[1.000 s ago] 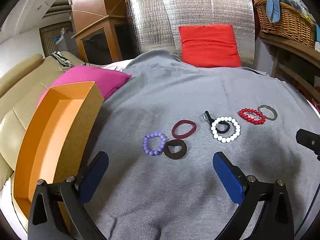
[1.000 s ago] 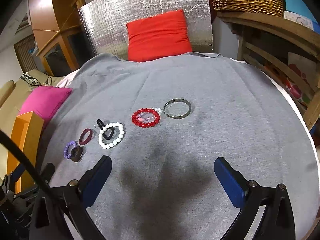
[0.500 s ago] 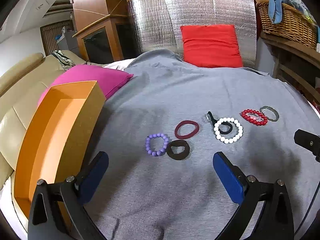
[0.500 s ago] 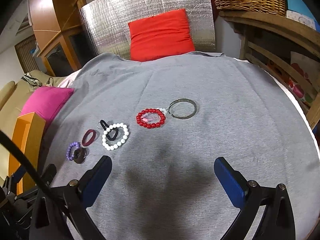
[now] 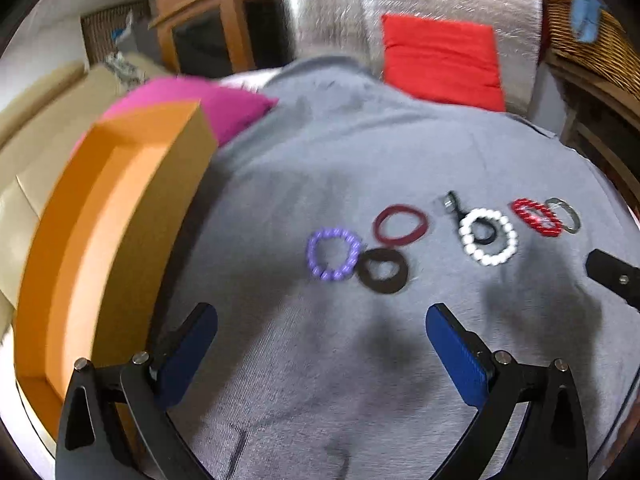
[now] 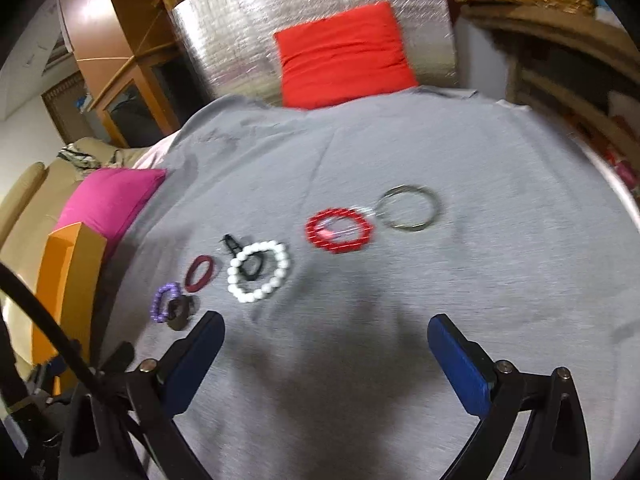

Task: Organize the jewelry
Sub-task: 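Grasp the white beaded bracelet with the right tool while the left tool grasps the black scrunchie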

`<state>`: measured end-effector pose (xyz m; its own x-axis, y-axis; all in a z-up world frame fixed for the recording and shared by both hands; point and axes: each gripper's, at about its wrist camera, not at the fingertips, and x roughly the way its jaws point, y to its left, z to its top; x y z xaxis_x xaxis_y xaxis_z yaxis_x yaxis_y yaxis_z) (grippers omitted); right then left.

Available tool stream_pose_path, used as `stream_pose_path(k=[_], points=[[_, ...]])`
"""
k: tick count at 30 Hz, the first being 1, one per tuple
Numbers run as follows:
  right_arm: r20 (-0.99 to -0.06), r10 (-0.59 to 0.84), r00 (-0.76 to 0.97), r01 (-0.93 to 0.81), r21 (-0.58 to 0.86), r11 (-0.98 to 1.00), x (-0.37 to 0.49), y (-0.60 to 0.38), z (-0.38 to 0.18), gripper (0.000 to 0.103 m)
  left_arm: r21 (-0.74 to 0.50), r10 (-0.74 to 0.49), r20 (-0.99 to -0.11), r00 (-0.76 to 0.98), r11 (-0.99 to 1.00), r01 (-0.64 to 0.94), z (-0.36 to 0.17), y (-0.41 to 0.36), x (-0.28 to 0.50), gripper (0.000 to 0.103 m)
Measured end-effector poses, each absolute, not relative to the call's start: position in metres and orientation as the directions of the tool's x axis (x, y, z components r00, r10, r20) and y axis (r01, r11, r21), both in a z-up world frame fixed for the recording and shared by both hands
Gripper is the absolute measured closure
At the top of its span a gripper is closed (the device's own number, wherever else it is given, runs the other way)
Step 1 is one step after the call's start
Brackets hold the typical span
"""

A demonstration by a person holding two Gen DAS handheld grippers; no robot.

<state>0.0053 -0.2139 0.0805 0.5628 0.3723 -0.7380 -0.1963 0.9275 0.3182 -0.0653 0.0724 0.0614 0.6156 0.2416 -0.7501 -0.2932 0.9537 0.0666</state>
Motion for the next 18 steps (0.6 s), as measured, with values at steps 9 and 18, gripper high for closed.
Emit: stream_pose_path(k=[9, 18], points=[[-0.776, 0.348, 0.526, -0.140, 0.324, 0.936, 0.053, -0.168, 0.048, 0.051, -0.066, 0.102, -0.836, 0.540, 0.957, -0.283, 0.036, 0.108, -0.046, 0.000], [-0.796, 0.243, 0.554, -0.173, 0.175, 0.969, 0.060, -0.138, 0.036, 0.078, -0.148, -0.008, -0.840, 0.543, 0.965, -0.215, 0.024, 0.120, -0.014, 0.006]])
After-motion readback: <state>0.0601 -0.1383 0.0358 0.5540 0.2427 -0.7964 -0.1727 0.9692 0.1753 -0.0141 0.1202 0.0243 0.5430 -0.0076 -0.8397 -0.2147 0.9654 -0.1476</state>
